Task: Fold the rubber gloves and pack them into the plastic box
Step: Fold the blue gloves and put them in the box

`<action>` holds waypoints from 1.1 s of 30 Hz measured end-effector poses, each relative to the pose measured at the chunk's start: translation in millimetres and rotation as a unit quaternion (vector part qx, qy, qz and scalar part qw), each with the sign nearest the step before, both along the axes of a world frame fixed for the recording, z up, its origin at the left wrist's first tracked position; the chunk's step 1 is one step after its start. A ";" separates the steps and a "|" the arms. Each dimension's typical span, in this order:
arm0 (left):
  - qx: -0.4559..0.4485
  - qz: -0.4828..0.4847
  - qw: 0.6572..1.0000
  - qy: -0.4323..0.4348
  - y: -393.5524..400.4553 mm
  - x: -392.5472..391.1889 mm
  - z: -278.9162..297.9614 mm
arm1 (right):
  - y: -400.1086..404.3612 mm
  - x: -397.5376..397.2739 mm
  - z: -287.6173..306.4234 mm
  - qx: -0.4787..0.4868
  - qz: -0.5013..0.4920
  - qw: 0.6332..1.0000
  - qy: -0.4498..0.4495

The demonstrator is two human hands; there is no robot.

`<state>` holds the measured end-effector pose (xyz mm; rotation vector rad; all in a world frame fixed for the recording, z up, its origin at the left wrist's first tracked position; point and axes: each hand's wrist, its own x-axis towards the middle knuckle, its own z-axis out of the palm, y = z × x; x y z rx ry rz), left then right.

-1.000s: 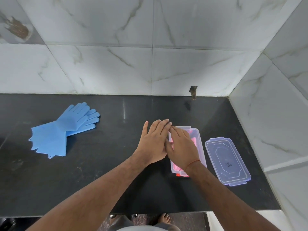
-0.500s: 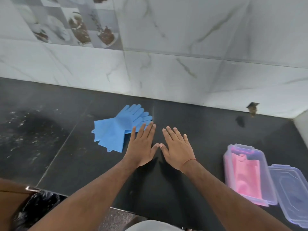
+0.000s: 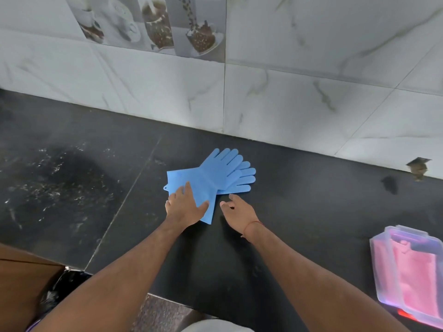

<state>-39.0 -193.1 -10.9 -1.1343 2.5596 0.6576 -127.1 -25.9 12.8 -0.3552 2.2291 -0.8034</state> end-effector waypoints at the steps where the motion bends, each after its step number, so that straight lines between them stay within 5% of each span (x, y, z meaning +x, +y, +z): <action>1: 0.006 0.001 1.000 0.003 -2.3 -0.5 -0.5 | -6.1 0.1 -1.3 -0.009 -0.033 0.999 -0.036; 5: 0.030 0.019 0.999 0.025 -10.9 -0.8 -2.7 | -18.3 8.5 -3.0 -0.086 -0.124 0.976 -0.155; 14: 0.320 0.128 0.924 0.167 17.4 -15.3 6.7 | -0.7 8.3 13.5 -0.212 -0.191 0.946 -0.154; 19: 0.165 0.092 0.954 0.233 55.2 -30.2 19.5 | 39.8 -12.6 42.6 -0.160 -0.138 0.977 -0.025; 21: 0.182 0.058 0.947 0.260 73.0 -43.8 27.8 | 61.6 -17.9 58.3 -0.139 -0.096 0.985 0.037; 24: 0.362 0.116 0.887 0.263 109.3 -67.3 44.8 | 94.0 -18.5 80.2 -0.101 -0.031 0.985 0.134; 27: 0.607 0.200 0.736 0.224 140.9 -81.4 55.3 | 120.9 -6.9 94.6 -0.029 0.085 0.966 0.242; 29: 0.692 0.205 0.663 0.199 155.6 -86.3 52.6 | 135.9 2.6 96.0 0.032 0.173 0.930 0.324; 33: 0.716 0.181 0.652 0.172 179.2 -95.3 43.0 | 167.9 18.2 86.8 0.119 0.247 0.871 0.407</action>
